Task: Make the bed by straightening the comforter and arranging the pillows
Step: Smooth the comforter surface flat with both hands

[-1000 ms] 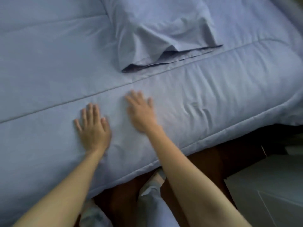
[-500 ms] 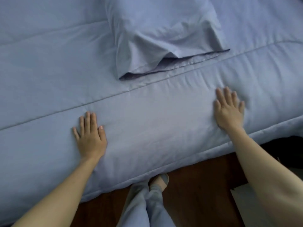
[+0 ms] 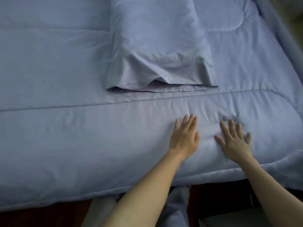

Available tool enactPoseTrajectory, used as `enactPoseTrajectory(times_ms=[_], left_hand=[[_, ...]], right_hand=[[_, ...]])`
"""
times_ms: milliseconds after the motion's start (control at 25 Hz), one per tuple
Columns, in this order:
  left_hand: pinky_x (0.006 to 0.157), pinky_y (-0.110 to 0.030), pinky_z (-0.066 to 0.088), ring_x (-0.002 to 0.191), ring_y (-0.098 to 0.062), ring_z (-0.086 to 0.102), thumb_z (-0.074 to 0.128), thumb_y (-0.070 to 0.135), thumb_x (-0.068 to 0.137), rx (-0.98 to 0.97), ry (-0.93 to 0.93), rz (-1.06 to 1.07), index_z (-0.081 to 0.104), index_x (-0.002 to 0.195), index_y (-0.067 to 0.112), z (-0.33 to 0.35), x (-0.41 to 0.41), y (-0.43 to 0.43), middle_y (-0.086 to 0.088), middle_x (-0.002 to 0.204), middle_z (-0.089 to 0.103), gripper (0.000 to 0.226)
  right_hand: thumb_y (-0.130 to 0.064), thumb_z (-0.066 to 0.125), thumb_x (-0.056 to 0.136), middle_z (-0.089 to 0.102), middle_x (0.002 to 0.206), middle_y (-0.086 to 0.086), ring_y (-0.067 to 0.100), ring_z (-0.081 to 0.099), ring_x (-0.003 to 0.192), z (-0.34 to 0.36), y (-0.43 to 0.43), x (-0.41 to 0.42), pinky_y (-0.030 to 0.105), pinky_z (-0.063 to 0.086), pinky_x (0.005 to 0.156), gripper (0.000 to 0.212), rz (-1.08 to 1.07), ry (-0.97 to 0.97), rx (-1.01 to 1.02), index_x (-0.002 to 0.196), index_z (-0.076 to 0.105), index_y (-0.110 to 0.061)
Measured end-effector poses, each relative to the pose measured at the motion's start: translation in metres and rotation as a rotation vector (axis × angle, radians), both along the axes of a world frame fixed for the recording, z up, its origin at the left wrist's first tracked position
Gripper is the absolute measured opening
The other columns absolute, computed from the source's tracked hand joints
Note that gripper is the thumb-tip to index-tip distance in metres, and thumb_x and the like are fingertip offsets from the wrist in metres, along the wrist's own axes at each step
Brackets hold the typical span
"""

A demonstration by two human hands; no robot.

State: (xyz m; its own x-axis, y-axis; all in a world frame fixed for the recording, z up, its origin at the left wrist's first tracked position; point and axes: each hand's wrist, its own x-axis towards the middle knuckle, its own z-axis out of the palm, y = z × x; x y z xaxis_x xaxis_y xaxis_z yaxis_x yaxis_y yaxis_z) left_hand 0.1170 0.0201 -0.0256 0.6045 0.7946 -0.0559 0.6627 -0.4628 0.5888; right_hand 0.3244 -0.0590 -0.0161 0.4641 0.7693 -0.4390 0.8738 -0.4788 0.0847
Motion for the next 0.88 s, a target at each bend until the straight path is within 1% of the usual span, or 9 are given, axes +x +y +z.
enactPoseTrajectory(times_ms=[120,280,400,480,560,600,680,760,880], left_hand=[[0.116,-0.049,0.02,0.141,-0.025,0.036,0.028,0.037,0.088,0.066,0.159,0.236,0.038,0.144,0.008,-0.03,0.013,0.026,-0.008,0.151,0.039,0.064],[0.116,-0.047,0.014,0.143,-0.028,0.029,0.032,0.041,0.089,0.177,0.315,0.604,0.032,0.147,0.01,-0.046,-0.046,0.041,-0.011,0.154,0.034,0.066],[0.114,-0.052,0.017,0.14,-0.032,0.032,0.027,0.059,0.091,0.02,0.447,1.033,0.027,0.147,0.014,-0.082,-0.135,0.03,-0.015,0.152,0.034,0.071],[0.103,-0.06,0.033,0.129,-0.039,0.044,0.021,0.075,0.084,-0.094,0.333,1.311,0.027,0.146,0.023,-0.133,-0.172,0.037,-0.019,0.145,0.042,0.081],[0.093,-0.07,0.038,0.122,-0.048,0.047,0.024,0.064,0.089,-0.072,0.327,1.307,0.025,0.147,0.031,-0.165,-0.175,0.049,-0.02,0.143,0.044,0.067],[0.093,-0.072,0.036,0.124,-0.048,0.045,0.023,0.057,0.091,-0.035,0.369,1.365,0.024,0.149,0.03,-0.149,-0.147,0.048,-0.02,0.145,0.042,0.064],[0.109,-0.068,0.021,0.139,-0.043,0.029,0.023,0.042,0.093,-0.021,0.407,1.263,0.026,0.149,0.012,-0.088,-0.026,0.046,-0.021,0.153,0.029,0.064],[0.115,-0.058,0.004,0.147,-0.034,0.016,0.028,0.034,0.093,0.169,0.26,1.011,0.026,0.149,0.004,-0.047,0.076,0.036,-0.017,0.158,0.02,0.063],[0.115,-0.055,0.006,0.145,-0.034,0.022,0.031,0.034,0.093,0.21,0.115,0.556,0.034,0.145,0.003,-0.022,0.222,0.028,-0.016,0.155,0.027,0.061]], right_hand=[[-0.062,0.018,0.09,0.002,0.162,-0.005,0.024,-0.001,0.149,-0.018,0.033,0.02,0.06,-0.001,0.114,0.064,0.085,0.068,0.183,0.15,0.007,-0.04],[-0.037,0.038,0.098,0.021,0.159,0.001,0.024,0.009,0.149,-0.019,0.074,0.016,0.056,0.001,0.116,0.052,-0.003,0.194,0.436,0.148,0.031,-0.025],[-0.032,0.041,0.098,0.018,0.16,0.001,0.023,0.009,0.149,-0.008,0.094,-0.032,0.054,0.0,0.118,0.052,0.334,0.456,0.413,0.148,0.03,-0.024],[-0.036,0.04,0.098,0.013,0.161,-0.002,0.02,0.005,0.149,-0.007,0.101,-0.044,0.051,-0.001,0.118,0.054,0.596,0.534,0.271,0.149,0.025,-0.028],[-0.043,0.034,0.099,0.01,0.161,-0.006,0.018,0.004,0.149,-0.017,0.113,-0.011,0.051,0.0,0.119,0.053,0.666,0.441,0.224,0.15,0.02,-0.035],[-0.045,0.03,0.099,0.008,0.161,-0.008,0.017,0.004,0.149,-0.024,0.116,0.017,0.051,0.001,0.119,0.053,0.634,0.385,0.227,0.15,0.018,-0.037],[-0.045,0.028,0.099,0.009,0.161,-0.009,0.016,0.006,0.149,-0.032,0.108,0.087,0.05,0.003,0.119,0.052,0.443,0.31,0.277,0.15,0.017,-0.038],[-0.043,0.027,0.099,0.011,0.161,-0.008,0.018,0.007,0.149,-0.032,0.093,0.165,0.048,0.002,0.118,0.052,0.209,0.24,0.344,0.15,0.018,-0.037],[-0.042,0.027,0.099,0.014,0.161,-0.008,0.019,0.01,0.149,-0.03,0.055,0.264,0.047,0.004,0.118,0.051,-0.033,0.104,0.388,0.149,0.021,-0.038]])
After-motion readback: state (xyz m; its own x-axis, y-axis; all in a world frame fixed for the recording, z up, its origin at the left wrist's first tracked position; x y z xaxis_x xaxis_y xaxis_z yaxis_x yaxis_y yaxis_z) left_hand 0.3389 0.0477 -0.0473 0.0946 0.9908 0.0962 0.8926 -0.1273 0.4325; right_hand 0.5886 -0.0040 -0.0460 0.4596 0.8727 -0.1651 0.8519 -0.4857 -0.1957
